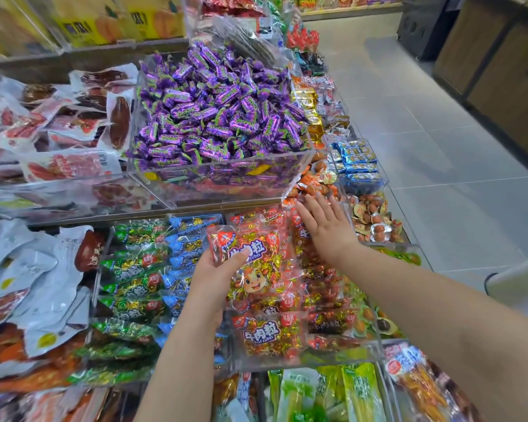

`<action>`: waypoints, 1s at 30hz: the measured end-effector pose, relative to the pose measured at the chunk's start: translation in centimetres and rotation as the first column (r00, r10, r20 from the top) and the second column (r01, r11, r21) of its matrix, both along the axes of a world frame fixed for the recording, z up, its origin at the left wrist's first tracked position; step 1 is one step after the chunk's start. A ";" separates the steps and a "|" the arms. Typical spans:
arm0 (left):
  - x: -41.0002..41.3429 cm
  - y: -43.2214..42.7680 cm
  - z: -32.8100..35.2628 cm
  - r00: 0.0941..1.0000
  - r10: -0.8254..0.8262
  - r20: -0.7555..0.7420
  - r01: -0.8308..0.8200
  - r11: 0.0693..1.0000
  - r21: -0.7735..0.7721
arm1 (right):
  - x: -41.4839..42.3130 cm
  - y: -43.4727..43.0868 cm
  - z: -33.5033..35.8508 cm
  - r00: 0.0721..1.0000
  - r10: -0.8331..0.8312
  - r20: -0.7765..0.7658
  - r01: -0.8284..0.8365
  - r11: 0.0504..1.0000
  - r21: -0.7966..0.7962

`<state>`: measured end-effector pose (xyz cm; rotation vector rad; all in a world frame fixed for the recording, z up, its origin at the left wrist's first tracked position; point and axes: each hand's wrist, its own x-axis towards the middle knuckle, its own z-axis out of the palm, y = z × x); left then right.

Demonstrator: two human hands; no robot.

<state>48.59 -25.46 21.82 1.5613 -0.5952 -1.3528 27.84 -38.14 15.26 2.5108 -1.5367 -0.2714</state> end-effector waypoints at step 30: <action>-1.2 1.8 0.7 0.997 0.074 -0.026 -0.074 0.997 -0.034 | -2.6 1.6 9.8 0.991 -0.002 0.131 -0.023 0.981 0.190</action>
